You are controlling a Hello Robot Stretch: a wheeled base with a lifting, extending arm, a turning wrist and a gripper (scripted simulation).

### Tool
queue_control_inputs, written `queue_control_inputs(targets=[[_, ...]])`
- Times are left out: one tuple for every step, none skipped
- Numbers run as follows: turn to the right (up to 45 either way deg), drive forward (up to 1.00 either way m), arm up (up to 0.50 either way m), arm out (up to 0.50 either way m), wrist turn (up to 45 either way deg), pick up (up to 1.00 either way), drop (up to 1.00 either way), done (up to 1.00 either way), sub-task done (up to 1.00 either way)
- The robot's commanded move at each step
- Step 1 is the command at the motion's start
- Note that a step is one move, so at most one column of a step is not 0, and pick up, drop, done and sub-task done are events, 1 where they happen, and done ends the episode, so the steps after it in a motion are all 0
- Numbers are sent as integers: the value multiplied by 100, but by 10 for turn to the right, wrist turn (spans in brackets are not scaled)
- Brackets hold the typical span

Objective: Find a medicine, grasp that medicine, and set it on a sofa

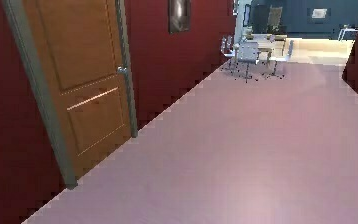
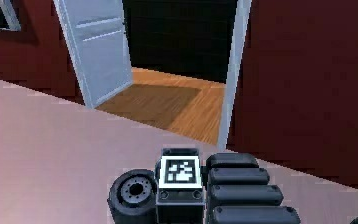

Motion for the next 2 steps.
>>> queue_control_inputs(targets=[[-450,0,0,0,0,0,0,0,0],[-450,0,0,0,0,0,0,0,0]])
